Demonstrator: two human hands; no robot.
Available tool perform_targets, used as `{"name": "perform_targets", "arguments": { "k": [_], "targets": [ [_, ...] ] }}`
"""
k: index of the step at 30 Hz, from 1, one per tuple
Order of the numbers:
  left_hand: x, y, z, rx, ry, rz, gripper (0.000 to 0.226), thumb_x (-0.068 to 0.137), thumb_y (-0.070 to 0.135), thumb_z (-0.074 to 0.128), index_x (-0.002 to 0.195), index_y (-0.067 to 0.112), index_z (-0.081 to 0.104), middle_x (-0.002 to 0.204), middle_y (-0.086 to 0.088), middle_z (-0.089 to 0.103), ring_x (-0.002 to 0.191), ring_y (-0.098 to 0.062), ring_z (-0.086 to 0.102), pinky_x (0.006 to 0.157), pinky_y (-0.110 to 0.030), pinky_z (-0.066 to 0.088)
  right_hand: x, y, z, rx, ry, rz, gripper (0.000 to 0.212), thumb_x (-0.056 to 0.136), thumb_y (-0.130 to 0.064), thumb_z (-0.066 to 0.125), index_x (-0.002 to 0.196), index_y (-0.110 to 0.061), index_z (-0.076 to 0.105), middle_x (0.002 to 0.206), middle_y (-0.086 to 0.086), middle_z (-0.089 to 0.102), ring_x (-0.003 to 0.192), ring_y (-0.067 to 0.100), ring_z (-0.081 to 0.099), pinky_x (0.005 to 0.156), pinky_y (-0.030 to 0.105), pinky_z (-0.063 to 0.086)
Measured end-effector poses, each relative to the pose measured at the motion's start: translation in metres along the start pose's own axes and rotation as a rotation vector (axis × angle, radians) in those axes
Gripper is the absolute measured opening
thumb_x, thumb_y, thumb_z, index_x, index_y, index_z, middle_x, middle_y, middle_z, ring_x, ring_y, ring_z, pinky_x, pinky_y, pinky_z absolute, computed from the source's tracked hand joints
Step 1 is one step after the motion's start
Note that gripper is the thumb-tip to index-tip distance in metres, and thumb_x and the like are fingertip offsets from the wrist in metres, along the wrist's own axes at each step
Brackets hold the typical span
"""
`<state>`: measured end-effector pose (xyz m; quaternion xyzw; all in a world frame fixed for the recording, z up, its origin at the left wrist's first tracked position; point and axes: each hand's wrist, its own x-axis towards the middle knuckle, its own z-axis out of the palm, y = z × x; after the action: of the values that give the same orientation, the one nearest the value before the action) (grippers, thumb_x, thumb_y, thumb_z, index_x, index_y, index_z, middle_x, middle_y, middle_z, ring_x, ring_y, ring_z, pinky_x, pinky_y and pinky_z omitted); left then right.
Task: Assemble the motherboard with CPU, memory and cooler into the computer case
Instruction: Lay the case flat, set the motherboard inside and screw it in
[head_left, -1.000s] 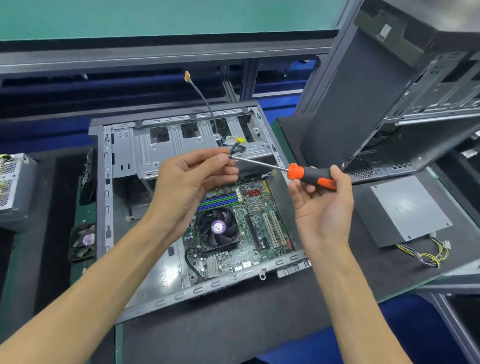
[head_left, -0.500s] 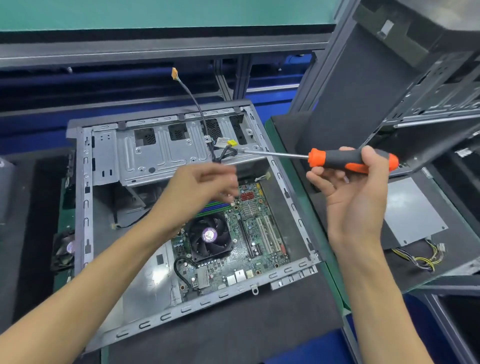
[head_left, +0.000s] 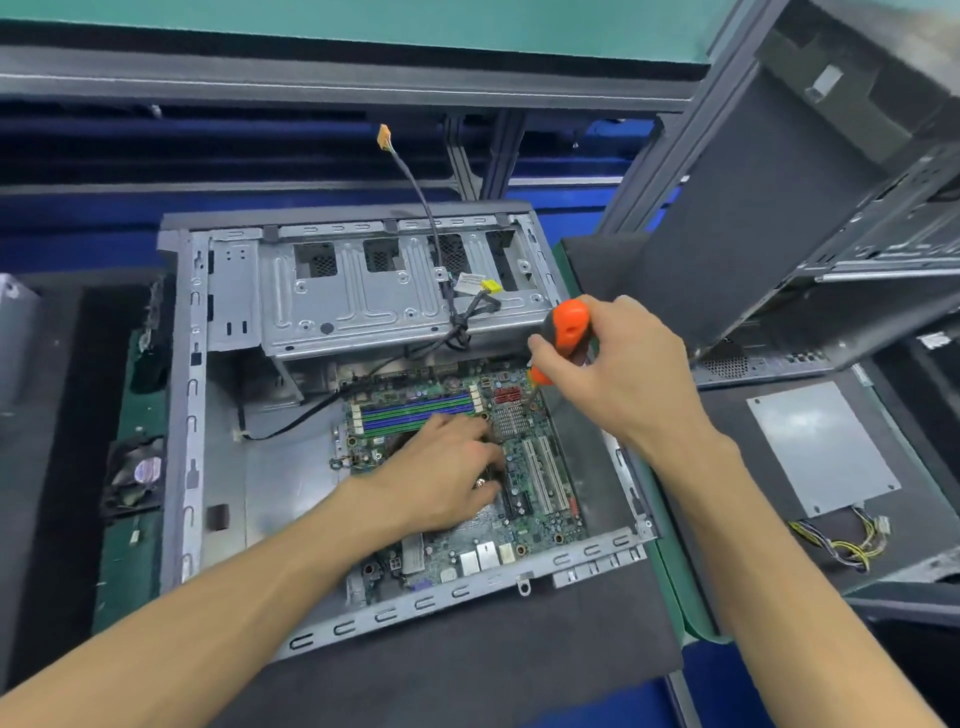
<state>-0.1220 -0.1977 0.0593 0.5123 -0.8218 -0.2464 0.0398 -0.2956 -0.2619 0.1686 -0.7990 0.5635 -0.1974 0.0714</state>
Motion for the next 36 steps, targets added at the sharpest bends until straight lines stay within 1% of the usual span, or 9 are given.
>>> {"name": "perform_targets", "arguments": {
  "k": [5, 10, 14, 18, 23, 30, 33, 36],
  "targets": [
    [-0.003, -0.004, 0.002, -0.027, 0.016, -0.001, 0.031, 0.094, 0.043, 0.057, 0.119, 0.027, 0.066, 0.124, 0.001, 0.055, 0.120, -0.019, 0.047, 0.109, -0.040, 0.030, 0.006, 0.008, 0.012, -0.015, -0.036, 0.013, 0.036, 0.083, -0.057, 0.058, 0.076, -0.022, 0.058, 0.061, -0.009, 0.043, 0.074, 0.017, 0.044, 0.058, 0.033, 0.038],
    [-0.005, -0.004, 0.002, -0.020, 0.016, -0.003, 0.032, 0.095, 0.043, 0.056, 0.121, 0.027, 0.065, 0.124, 0.000, 0.054, 0.120, -0.020, 0.047, 0.113, -0.041, 0.028, 0.006, 0.013, 0.022, -0.044, -0.075, 0.012, 0.036, 0.085, -0.054, 0.060, 0.070, -0.024, 0.048, 0.059, -0.007, 0.047, 0.077, 0.017, 0.043, 0.058, 0.033, 0.040],
    [-0.005, -0.003, 0.000, -0.036, 0.031, 0.003, 0.031, 0.095, 0.042, 0.056, 0.121, 0.027, 0.065, 0.125, 0.001, 0.054, 0.121, -0.019, 0.046, 0.113, -0.040, 0.027, 0.006, 0.017, 0.025, -0.041, -0.068, 0.006, 0.035, 0.086, -0.054, 0.060, 0.070, -0.026, 0.045, 0.058, -0.009, 0.047, 0.076, 0.017, 0.042, 0.056, 0.031, 0.036],
    [-0.007, -0.001, -0.001, -0.051, 0.043, 0.007, 0.030, 0.096, 0.040, 0.056, 0.120, 0.025, 0.066, 0.123, 0.002, 0.054, 0.119, -0.019, 0.046, 0.110, -0.036, 0.027, 0.007, 0.017, 0.026, -0.049, -0.059, -0.001, 0.033, 0.085, -0.055, 0.058, 0.073, -0.025, 0.050, 0.059, -0.010, 0.047, 0.076, 0.015, 0.041, 0.054, 0.029, 0.031],
    [-0.008, 0.000, -0.002, -0.043, 0.041, 0.009, 0.030, 0.096, 0.040, 0.056, 0.121, 0.025, 0.065, 0.124, 0.001, 0.054, 0.120, -0.019, 0.045, 0.110, -0.037, 0.026, 0.008, 0.017, 0.027, -0.053, -0.082, 0.005, 0.033, 0.086, -0.056, 0.058, 0.074, -0.026, 0.050, 0.062, -0.009, 0.050, 0.076, 0.015, 0.042, 0.058, 0.031, 0.035],
    [-0.007, 0.000, -0.002, -0.036, 0.052, 0.014, 0.029, 0.096, 0.039, 0.056, 0.119, 0.025, 0.066, 0.123, 0.001, 0.055, 0.119, -0.019, 0.046, 0.111, -0.038, 0.028, 0.010, 0.017, 0.027, -0.068, -0.105, -0.003, 0.034, 0.088, -0.057, 0.057, 0.078, -0.025, 0.054, 0.065, -0.009, 0.053, 0.079, 0.016, 0.045, 0.061, 0.033, 0.042],
    [-0.007, 0.000, -0.002, -0.049, 0.056, 0.014, 0.028, 0.096, 0.040, 0.056, 0.117, 0.026, 0.067, 0.122, 0.002, 0.055, 0.119, -0.018, 0.046, 0.111, -0.038, 0.028, 0.011, 0.016, 0.028, -0.080, -0.106, 0.001, 0.038, 0.088, -0.062, 0.058, 0.077, -0.025, 0.054, 0.065, -0.008, 0.054, 0.079, 0.016, 0.047, 0.061, 0.034, 0.045],
    [-0.005, 0.000, -0.007, -0.112, 0.097, 0.004, 0.025, 0.098, 0.039, 0.053, 0.114, 0.026, 0.067, 0.116, 0.004, 0.057, 0.114, -0.015, 0.050, 0.110, -0.038, 0.030, 0.013, 0.014, 0.029, -0.094, -0.097, 0.029, 0.048, 0.084, -0.068, 0.061, 0.073, -0.023, 0.053, 0.063, -0.007, 0.053, 0.076, 0.017, 0.049, 0.059, 0.035, 0.045]
  ]
}}
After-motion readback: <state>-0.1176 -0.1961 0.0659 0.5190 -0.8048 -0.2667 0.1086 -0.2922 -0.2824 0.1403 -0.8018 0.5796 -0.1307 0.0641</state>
